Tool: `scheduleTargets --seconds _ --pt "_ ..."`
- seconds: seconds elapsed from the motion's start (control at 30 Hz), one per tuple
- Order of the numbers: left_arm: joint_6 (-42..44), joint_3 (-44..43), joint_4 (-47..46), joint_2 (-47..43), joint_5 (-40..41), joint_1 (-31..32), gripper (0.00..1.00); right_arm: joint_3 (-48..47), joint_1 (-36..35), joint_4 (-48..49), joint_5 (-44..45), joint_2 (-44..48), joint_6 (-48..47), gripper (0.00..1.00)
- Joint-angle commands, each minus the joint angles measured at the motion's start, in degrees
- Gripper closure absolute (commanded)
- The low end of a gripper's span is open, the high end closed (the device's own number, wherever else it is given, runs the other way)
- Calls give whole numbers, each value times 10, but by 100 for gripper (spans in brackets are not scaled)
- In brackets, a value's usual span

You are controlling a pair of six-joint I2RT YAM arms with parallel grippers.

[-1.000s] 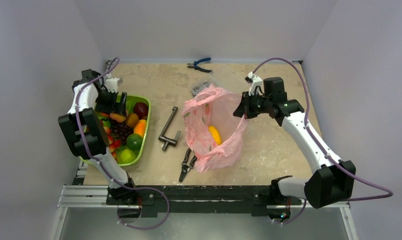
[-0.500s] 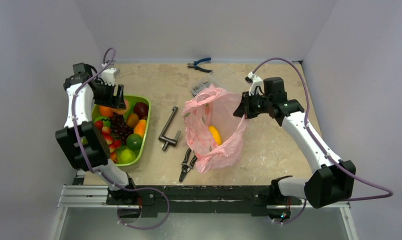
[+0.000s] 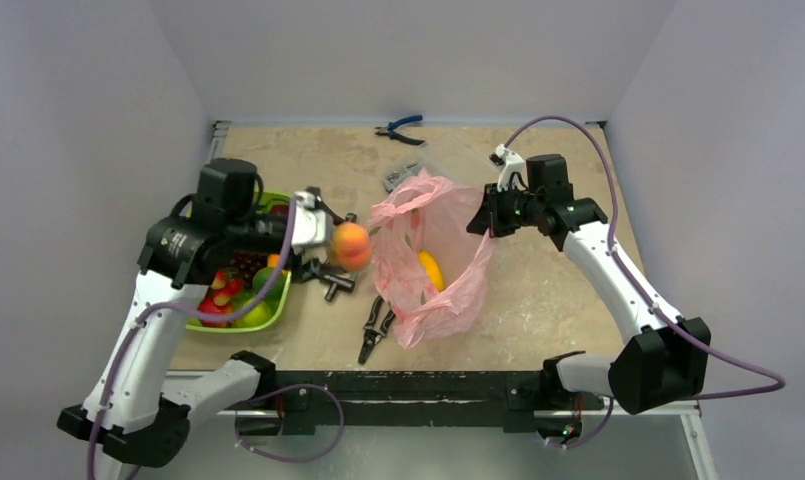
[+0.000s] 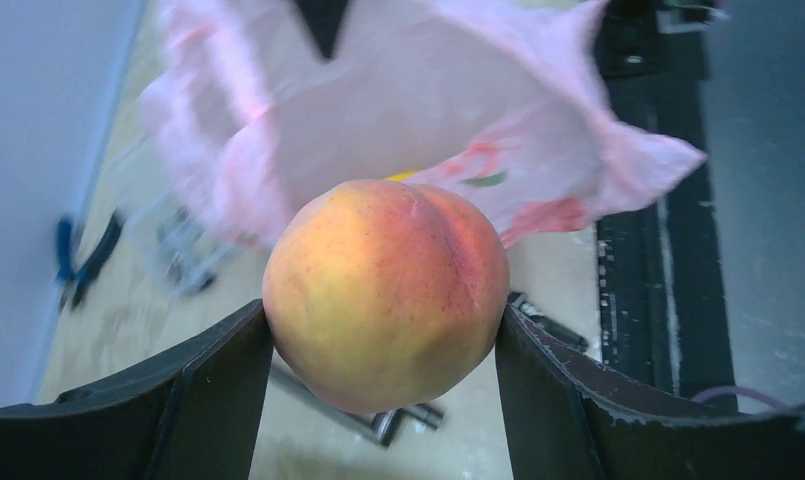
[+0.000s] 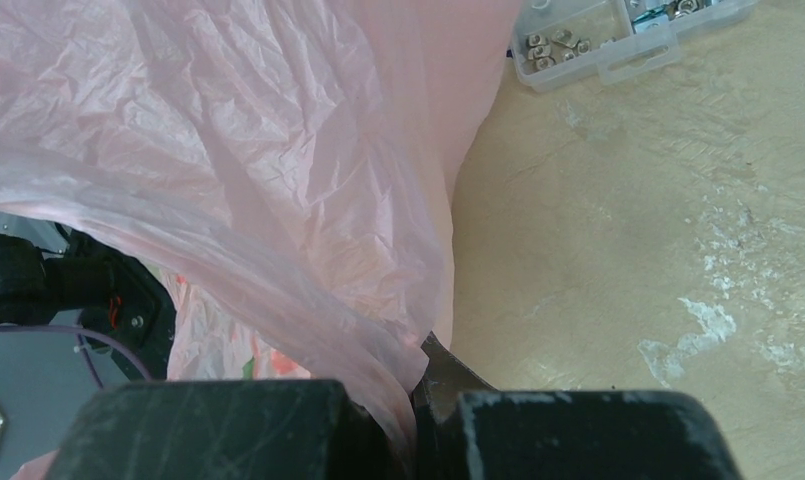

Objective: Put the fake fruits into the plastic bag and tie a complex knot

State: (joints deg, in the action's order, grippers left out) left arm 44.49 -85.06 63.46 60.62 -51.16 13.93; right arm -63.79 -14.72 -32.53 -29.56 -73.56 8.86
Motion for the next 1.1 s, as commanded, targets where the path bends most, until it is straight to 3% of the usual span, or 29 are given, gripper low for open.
scheduleTargets --seconds 0.0,0.07,0.13,0.3,0.43,0.6,0.73,0.83,1.07 --pt "58 31 -31 -20 49 196 60 -20 -1 12 -8 4 0 100" --pt "61 32 -59 -6 94 270 60 -21 -1 14 -9 4 2 100" --pt "57 22 -79 34 108 303 60 -21 -1 14 -11 4 1 100" --pt "87 19 -167 126 175 316 62 -9 -1 16 -25 7 3 100" --pt "143 126 -361 140 212 320 62 1 -1 25 -29 7 11 100" --pt "167 129 -440 216 241 337 62 1 0 30 -37 3 20 100" --pt "200 131 -453 283 258 339 47 -2 0 28 -40 0 20 100" --pt "226 141 -448 317 276 338 42 -4 0 27 -41 -1 20 100" --pt "218 147 -443 324 290 338 17 4 0 27 -51 2 16 100"
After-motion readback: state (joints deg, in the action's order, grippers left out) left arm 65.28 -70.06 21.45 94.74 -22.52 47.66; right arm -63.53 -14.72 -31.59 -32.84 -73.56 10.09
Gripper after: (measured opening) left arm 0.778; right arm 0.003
